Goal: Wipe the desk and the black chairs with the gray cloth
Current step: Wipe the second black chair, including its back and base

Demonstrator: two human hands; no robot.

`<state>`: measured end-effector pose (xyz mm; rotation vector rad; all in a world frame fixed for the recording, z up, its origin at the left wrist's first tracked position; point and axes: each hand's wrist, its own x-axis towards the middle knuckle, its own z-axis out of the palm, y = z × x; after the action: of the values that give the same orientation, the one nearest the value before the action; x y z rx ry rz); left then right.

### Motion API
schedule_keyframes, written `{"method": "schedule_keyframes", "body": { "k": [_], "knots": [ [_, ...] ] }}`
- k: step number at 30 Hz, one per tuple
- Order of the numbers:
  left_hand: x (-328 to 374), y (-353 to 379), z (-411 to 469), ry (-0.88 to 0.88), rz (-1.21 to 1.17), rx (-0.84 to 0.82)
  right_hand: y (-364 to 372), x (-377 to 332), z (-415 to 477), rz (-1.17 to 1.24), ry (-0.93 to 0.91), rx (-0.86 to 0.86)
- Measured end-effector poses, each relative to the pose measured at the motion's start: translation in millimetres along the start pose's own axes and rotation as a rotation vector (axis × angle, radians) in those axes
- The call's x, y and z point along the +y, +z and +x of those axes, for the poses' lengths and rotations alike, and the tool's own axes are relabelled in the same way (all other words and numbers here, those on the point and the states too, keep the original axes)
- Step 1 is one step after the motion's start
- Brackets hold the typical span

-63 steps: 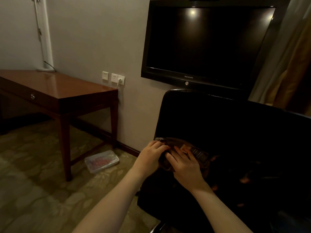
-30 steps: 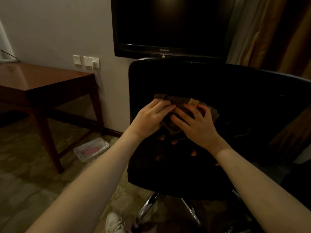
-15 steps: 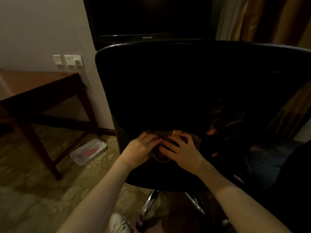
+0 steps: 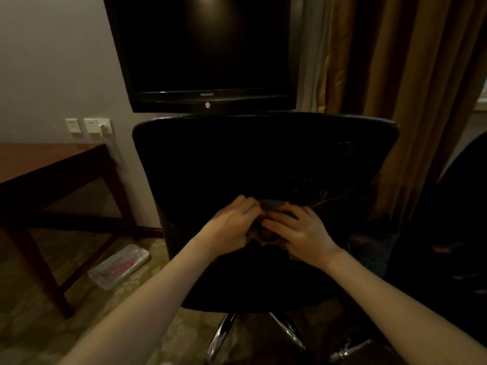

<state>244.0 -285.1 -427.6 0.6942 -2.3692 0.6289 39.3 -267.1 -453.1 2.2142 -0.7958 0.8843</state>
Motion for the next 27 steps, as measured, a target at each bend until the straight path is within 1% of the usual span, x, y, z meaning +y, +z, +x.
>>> {"method": "schedule_keyframes", "body": {
  "k": [2, 4, 6, 9, 11, 14, 16, 19, 23, 27],
  "knots": [
    [11.1, -21.1, 27.7, 0.051, 0.027, 0.101, -25.1, 12.9, 6.6, -0.072, -0.022, 0.163],
    [17.5, -40.5, 52.8, 0.085, 0.011, 0.191, -48.5, 25.7, 18.1, -0.160, -0.038, 0.262],
    [21.2, -55.8, 73.0, 0.097, 0.016, 0.270, -66.2, 35.8, 28.9, -0.237, -0.046, 0.298],
    [21.8, -62.7, 93.8, 0.050, 0.078, 0.310, -70.5, 54.4, 37.2, -0.363, -0.044, 0.258],
    [20.2, -55.5, 97.4, 0.036, 0.112, 0.257, -59.0, 62.8, 33.1, -0.430, -0.046, 0.226],
    [11.1, -31.5, 82.5, 0.050, 0.119, 0.164, -26.2, 62.4, 15.5, -0.454, -0.041, 0.168],
    [2.6, -13.7, 65.0, 0.083, 0.112, 0.109, -1.5, 53.4, 1.6, -0.411, -0.035, 0.131],
    [-0.8, 13.5, 44.3, 0.090, 0.158, 0.006, 28.1, 45.3, -17.3, -0.327, 0.009, 0.145],
    [3.3, 41.9, 24.2, 0.082, 0.114, -0.047, 59.3, 36.3, -44.8, -0.253, 0.042, 0.184],
    [6.9, 66.6, 9.3, 0.101, 0.058, -0.104, 85.6, 25.9, -73.1, -0.221, 0.048, 0.145]
  ]
}}
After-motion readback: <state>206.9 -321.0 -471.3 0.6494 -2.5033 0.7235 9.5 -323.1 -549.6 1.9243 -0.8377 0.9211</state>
